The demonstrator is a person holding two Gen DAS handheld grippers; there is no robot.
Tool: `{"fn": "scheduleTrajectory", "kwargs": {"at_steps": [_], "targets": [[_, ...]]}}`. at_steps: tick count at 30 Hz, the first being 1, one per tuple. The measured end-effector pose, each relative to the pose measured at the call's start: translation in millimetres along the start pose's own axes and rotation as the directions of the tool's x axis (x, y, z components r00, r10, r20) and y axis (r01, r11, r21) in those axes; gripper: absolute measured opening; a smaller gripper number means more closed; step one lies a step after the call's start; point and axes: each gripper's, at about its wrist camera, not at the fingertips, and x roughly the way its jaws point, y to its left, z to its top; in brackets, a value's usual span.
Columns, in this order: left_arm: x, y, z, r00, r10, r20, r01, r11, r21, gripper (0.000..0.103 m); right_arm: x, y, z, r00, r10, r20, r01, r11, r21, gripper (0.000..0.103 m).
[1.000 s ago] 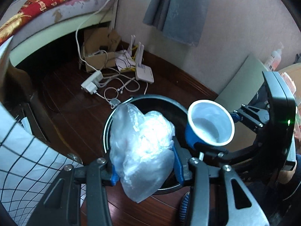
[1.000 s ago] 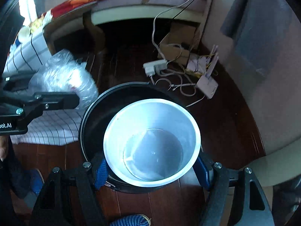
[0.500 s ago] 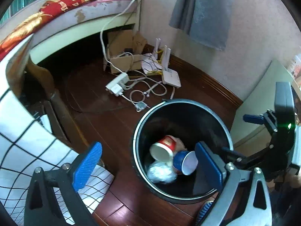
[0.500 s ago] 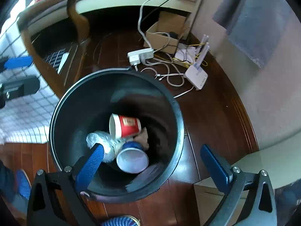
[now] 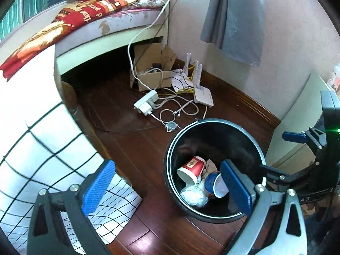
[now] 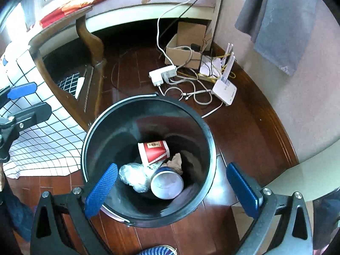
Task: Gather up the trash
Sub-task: 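Move both open tools back over the table toward the remaining items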
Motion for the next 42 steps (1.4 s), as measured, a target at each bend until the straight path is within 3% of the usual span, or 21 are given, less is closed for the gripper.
{"fn": "scheduleTrajectory", "kwargs": {"at_steps": [21,33,42], "targets": [[-71.8,30.3,-2.5,0.990,0.089,0.114,-0.081,0.994,-0.071,0.100,-69.0,45.1,21.7,0.987,0.042,0.153,-0.041,0.999,-0.015,0.103],[-107.0,75.7,-11.6,0.969,0.188,0.159,-0.163,0.974,-0.158,0.100,-88.4,94.8,51.2,0.959,0.121,0.257,-0.100,0.991,-0.093,0.103],[-132.1,115.2,-32.2,0.947,0.277,0.163,-0.237,0.944,-0.230,0.100,-91.0,146.7,73.1,0.930,0.188,0.315,-0.137,0.975,-0.177,0.103]]}}
